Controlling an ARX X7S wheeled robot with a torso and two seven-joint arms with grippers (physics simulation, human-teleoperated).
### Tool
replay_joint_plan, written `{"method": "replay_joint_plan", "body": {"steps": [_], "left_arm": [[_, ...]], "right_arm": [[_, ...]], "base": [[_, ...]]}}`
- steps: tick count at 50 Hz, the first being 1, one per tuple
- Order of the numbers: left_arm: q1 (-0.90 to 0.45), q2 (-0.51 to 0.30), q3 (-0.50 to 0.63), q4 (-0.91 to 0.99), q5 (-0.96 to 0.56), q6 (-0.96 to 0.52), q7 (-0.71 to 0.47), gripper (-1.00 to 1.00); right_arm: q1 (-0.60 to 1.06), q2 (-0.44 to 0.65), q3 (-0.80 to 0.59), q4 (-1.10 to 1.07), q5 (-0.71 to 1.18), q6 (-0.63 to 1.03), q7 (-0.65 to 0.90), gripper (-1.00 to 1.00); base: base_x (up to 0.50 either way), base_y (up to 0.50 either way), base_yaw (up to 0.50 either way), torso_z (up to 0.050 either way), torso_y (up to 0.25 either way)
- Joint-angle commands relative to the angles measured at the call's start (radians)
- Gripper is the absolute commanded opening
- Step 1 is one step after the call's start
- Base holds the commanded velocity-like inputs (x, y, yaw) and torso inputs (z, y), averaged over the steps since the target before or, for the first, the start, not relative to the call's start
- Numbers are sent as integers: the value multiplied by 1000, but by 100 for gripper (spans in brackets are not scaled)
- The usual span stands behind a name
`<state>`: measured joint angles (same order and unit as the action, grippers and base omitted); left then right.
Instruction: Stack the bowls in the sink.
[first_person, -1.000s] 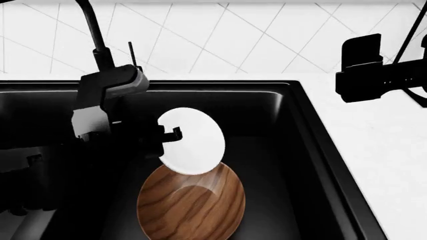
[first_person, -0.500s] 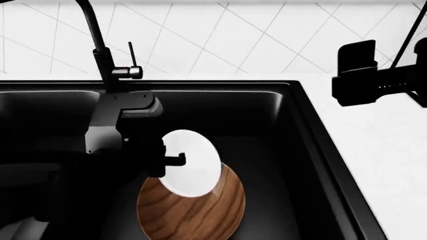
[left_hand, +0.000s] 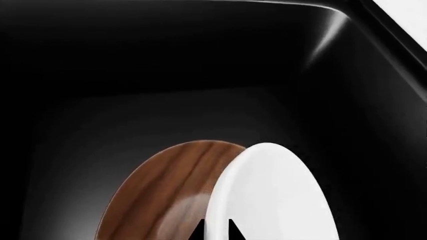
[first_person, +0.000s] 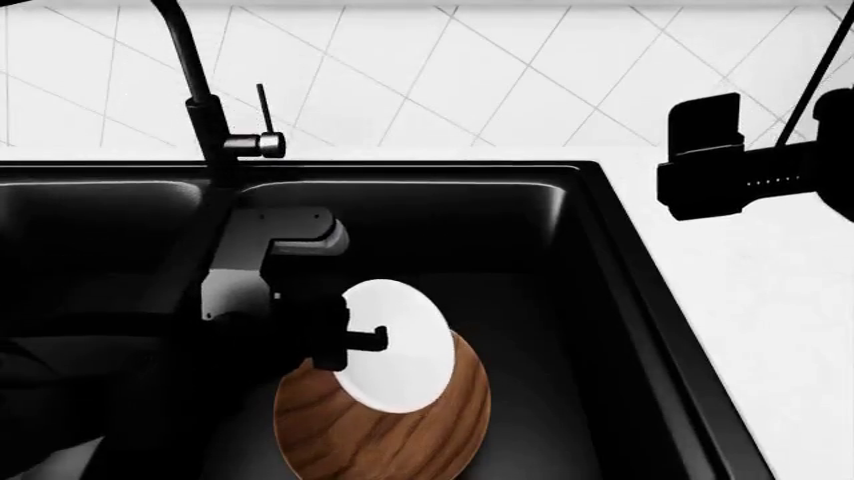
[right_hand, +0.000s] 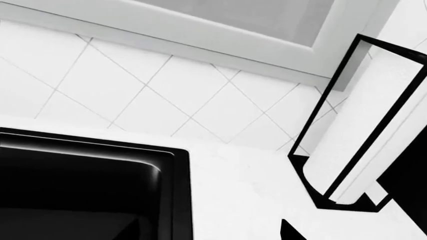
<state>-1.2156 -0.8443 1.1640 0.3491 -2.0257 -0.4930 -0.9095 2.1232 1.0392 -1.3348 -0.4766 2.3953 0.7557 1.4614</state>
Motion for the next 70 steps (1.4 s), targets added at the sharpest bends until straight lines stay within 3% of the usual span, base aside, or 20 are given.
{"method": "replay_joint_plan", "body": {"steps": [1, 70], "left_arm": [[-2, 28, 6, -21, 14, -7, 12, -100], [-40, 109, 75, -126, 53, -105, 12, -100]], "right_arm": [[-1, 6, -4, -4, -4, -5, -5, 100], [-16, 45, -19, -25, -18, -16, -19, 100]], "base": [[0, 0, 0, 0, 0], [0, 0, 0, 0, 0]]}}
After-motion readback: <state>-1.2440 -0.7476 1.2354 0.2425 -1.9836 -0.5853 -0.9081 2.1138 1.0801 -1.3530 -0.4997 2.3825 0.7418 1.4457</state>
